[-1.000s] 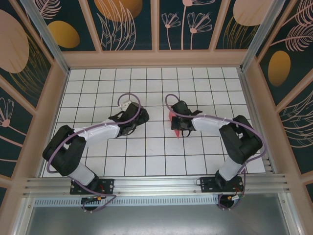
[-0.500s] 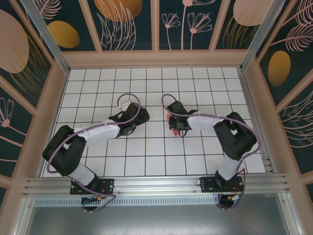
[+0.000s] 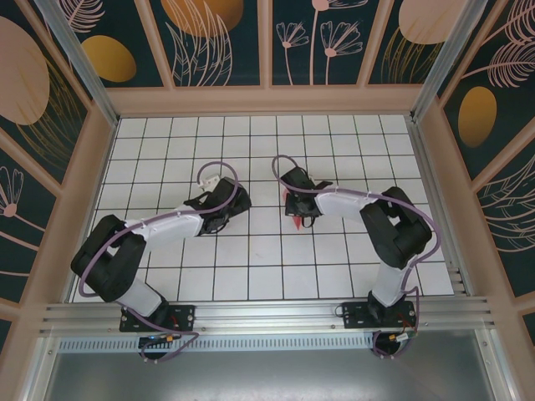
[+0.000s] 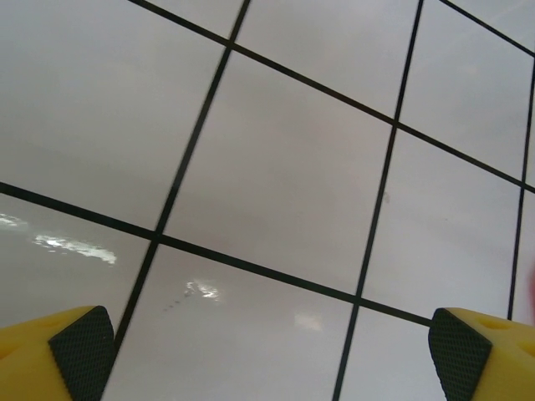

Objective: Fold a paper plane with a square sheet of paper (pick it up from the middle)
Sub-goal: Move the paper plane to the center of the table.

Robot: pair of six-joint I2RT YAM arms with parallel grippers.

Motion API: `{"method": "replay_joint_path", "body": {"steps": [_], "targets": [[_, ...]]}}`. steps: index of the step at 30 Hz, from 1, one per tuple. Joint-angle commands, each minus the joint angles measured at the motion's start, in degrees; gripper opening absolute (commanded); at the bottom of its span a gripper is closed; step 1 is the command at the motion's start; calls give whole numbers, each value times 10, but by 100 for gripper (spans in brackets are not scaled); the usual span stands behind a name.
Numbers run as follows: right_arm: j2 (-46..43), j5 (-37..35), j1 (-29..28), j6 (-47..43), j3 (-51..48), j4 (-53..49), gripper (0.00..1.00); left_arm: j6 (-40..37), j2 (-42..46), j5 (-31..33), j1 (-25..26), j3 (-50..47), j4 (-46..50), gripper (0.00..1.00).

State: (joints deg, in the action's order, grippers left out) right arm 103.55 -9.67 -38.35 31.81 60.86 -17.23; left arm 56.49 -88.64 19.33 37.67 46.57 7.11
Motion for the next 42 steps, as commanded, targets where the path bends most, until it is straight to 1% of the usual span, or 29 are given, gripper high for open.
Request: {"method": "replay_joint_path", "body": {"steps": [1,9,14,22,29,33,36,39,42], "targets": [[21,-19,1,-33,67,-20,8,3,34,30,-11,-13,24,99],[124,7,5,-59,204,-36,8,4,80,38,-28,-51,30,99],[178,14,5,-62,265,-57,8,3,91,38,-32,-64,29,98],[220,22,5,-53,295,-73,10,0,90,34,-36,-69,24,98],[243,20,5,-43,307,-97,16,-1,96,36,-37,-68,24,98],[232,13,1,-38,332,-116,18,-8,98,42,-38,-56,28,99],[209,11,0,-33,359,-131,23,-17,99,59,-39,-36,41,99],[176,8,0,-24,380,-149,37,-40,103,84,-42,-12,50,99],[126,0,1,-17,370,-143,47,-70,116,117,-46,9,54,98]]}}
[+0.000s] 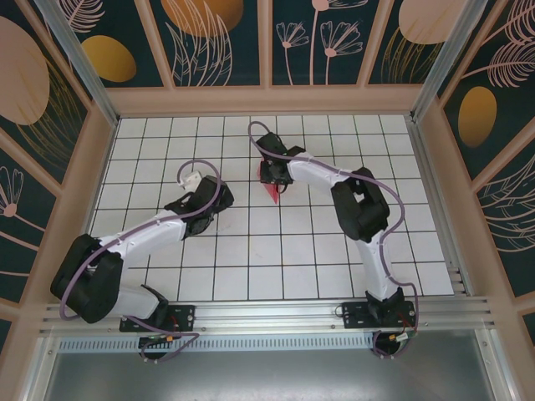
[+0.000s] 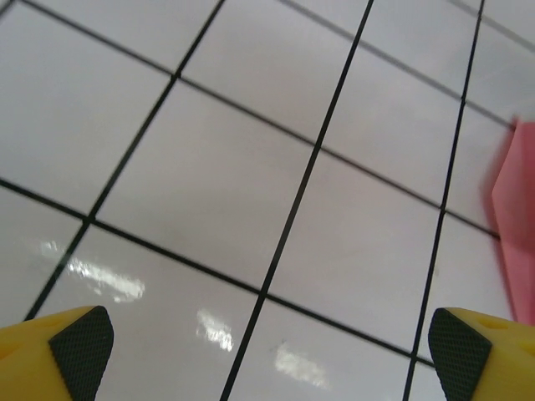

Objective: Fold a paper plane with a square sheet of paper (pick it up from the middle)
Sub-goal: Move the paper plane to the center of the table, then reset both arms

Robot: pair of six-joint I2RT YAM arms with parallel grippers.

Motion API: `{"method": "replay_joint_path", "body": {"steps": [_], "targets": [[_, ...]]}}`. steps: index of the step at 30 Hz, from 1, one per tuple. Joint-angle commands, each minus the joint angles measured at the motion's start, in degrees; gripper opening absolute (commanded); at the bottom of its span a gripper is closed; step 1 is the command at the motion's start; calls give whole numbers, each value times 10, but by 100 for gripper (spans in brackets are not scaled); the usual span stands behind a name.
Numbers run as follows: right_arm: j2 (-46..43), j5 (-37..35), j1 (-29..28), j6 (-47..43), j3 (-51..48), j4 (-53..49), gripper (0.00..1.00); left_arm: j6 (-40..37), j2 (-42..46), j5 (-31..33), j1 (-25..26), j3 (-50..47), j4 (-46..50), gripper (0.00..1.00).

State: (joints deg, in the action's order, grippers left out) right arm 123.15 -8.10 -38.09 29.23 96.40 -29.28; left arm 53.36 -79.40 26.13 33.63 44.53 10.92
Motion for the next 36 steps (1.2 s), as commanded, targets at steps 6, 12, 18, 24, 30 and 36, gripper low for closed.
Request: {"method": "replay_joint_path", "body": {"steps": [6,12,18,24,30,36], "targets": [[-204,-64,25,6,-74,34,63,-103,52,149,-21,56,20,99],[-363,-159,99,-36,-252,143,94,-202,91,178,-71,8,-70,98],[-473,-250,197,-99,-431,262,99,-268,136,205,-124,-90,-202,98],[-520,-226,311,-138,-589,415,99,-336,136,198,-179,-190,-359,99],[-517,-176,353,-190,-697,587,99,-403,108,132,-228,-219,-459,99],[-501,-90,359,-243,-752,711,99,-443,67,32,-275,-266,-588,98]]}}
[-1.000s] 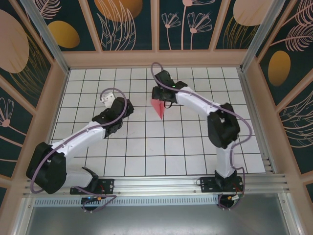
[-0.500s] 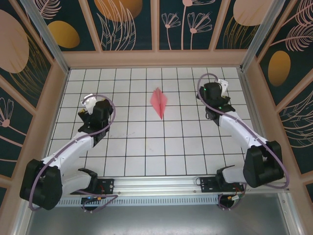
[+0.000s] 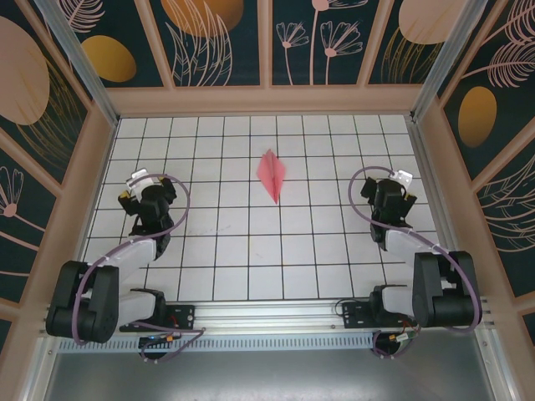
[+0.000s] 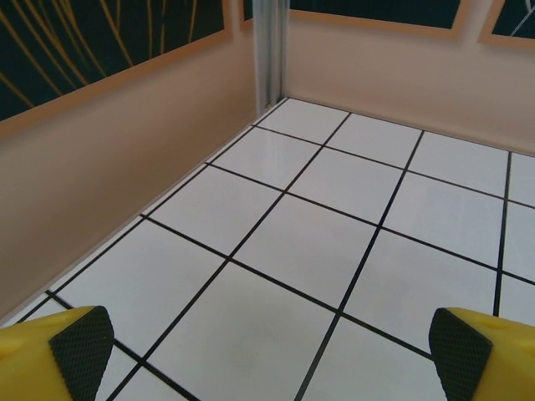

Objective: Fold a paper plane with a square sheet of paper (pick it up from the middle)
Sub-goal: Reset both arms

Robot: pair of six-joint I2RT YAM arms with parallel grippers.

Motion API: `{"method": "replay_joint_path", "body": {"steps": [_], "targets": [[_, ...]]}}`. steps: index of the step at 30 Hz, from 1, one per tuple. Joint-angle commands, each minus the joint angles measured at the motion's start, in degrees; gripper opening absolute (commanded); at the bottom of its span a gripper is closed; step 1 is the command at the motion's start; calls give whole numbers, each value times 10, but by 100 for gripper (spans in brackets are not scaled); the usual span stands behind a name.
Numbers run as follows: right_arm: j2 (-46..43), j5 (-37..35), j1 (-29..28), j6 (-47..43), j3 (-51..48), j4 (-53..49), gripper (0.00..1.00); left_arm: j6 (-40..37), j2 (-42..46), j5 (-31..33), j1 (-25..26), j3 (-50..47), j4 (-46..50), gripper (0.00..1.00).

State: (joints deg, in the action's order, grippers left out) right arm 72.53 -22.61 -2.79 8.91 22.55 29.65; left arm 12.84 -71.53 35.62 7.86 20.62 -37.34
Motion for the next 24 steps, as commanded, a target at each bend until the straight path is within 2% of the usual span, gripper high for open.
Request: {"method": "replay_joint_path", "body": {"steps": [1,5,10,17,24], "targets": [[14,68,7,-42,-17,134,99,-42,-17,-83,-22,-40,-137,98],[47,86,11,-50,-38,203,99,-65,-43,-148,-33,-82,-263,99],[79,131,29,-52,-60,285,99,-92,-95,-194,-40,-96,-360,98],[123,176,34,-74,-76,360,99,-94,-159,-222,-47,-96,-414,99],[152,195,39,-75,-88,407,99,-79,-159,-202,-54,-81,-385,98]]}}
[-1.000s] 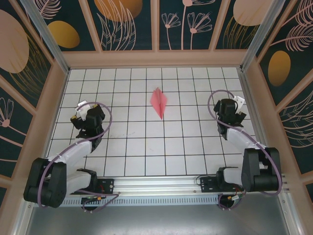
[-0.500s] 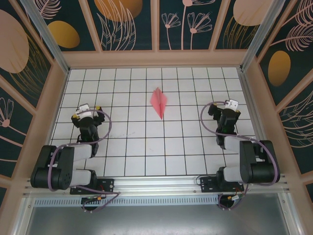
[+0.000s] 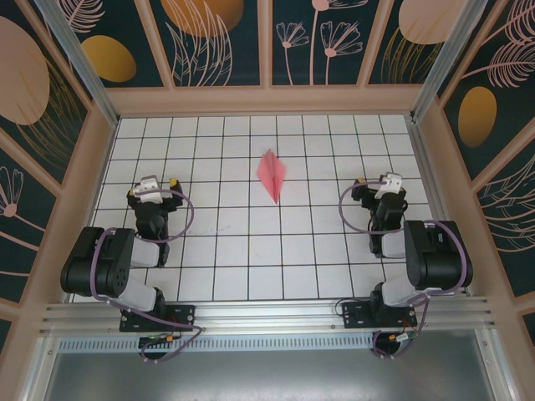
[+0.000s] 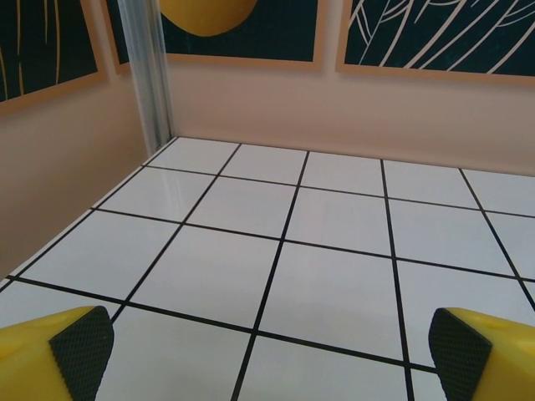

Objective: Fold a paper plane with a square sheet of paper (pick it up from the middle)
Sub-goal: Reset both arms

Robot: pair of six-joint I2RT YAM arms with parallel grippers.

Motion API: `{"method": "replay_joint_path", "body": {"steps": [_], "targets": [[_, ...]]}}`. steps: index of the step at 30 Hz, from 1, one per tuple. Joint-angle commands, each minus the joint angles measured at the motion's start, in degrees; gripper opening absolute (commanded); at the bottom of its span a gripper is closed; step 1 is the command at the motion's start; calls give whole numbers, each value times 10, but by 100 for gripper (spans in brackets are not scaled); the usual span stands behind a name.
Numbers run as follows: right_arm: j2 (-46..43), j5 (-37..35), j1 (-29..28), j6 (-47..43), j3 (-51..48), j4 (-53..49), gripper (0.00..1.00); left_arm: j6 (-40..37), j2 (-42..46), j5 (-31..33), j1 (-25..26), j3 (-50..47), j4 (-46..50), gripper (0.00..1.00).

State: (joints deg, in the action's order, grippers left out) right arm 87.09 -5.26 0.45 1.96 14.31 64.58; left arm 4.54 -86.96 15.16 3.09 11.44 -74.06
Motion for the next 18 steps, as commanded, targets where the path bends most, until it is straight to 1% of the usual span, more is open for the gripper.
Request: {"method": "replay_joint_path", "body": {"steps": [1,18], "targets": [[6,22,7,-6,-5,57,99,9,-6,9,-8,11,-15,99],[6,24,8,-5,-6,57,99,7,-7,5,-8,15,-9,99]]}}
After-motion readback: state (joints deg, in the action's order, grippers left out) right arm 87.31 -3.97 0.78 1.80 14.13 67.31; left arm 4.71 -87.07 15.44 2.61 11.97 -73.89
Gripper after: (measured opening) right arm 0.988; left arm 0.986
